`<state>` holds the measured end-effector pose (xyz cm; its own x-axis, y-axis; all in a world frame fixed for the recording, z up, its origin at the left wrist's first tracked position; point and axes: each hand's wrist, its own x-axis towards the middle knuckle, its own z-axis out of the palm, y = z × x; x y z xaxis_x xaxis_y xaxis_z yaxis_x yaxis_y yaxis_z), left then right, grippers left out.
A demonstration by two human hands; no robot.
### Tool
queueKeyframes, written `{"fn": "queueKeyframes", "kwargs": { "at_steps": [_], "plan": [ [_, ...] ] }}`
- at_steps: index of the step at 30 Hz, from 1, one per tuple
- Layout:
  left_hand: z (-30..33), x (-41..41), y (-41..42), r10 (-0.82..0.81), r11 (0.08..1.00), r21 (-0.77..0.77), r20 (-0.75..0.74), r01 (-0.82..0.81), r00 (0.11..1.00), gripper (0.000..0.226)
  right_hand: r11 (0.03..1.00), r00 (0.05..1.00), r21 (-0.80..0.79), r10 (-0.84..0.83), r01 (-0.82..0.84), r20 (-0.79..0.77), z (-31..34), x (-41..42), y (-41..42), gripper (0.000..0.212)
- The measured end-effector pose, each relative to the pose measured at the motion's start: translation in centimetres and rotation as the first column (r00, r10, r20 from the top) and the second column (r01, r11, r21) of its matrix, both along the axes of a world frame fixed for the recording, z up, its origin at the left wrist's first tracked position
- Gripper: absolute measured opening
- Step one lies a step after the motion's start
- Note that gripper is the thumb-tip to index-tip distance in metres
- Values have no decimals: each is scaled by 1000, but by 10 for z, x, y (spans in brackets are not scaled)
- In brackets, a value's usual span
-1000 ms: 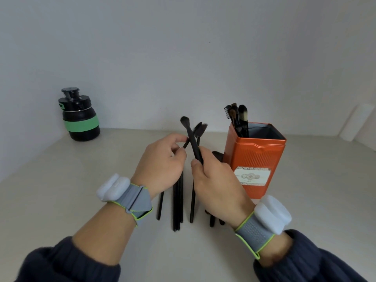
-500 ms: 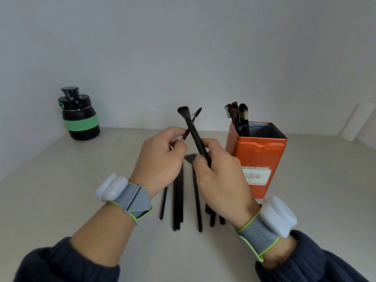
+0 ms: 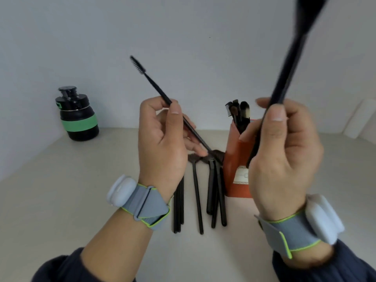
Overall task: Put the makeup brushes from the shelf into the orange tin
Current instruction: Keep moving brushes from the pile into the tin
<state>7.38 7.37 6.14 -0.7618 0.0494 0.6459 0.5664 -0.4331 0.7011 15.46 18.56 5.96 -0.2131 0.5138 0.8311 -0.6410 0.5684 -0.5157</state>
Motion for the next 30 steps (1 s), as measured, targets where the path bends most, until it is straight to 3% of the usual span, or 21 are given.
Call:
{"fn": "queueKeyframes", "kwargs": {
  "at_steps": [4, 10, 18, 24, 28, 29, 30],
  "plan": [
    [7, 11, 10, -27, 989, 146, -13, 29, 1000, 3, 1000, 997, -18, -6, 5, -73, 5, 0, 7, 16],
    [9, 21, 29, 6, 979, 205, -92, 13, 996, 4, 997, 986, 12, -75, 78, -148, 7, 1, 11, 13],
    [-1, 22, 44, 87, 996, -17, -124, -90, 988, 9, 978, 976, 74, -202, 196, 87, -1, -8, 14, 17],
    [-10, 21, 54, 101, 973, -190, -152, -130, 983, 22, 958, 948, 182, -255, 221, 190, -1, -11, 19, 41],
    [-14, 19, 57, 137, 950, -259, -162, -177, 977, 8, 925, 895, 219, -361, 309, 262, -2, -10, 18, 9],
    [-14, 20, 58, 118, 956, -252, -139, -150, 983, 5, 920, 886, 230, -374, 317, 276, -1, -10, 18, 4],
    [-14, 20, 58, 106, 962, -240, -120, -132, 987, 11, 918, 880, 233, -379, 319, 286, 0, -10, 17, 13]
  ]
}}
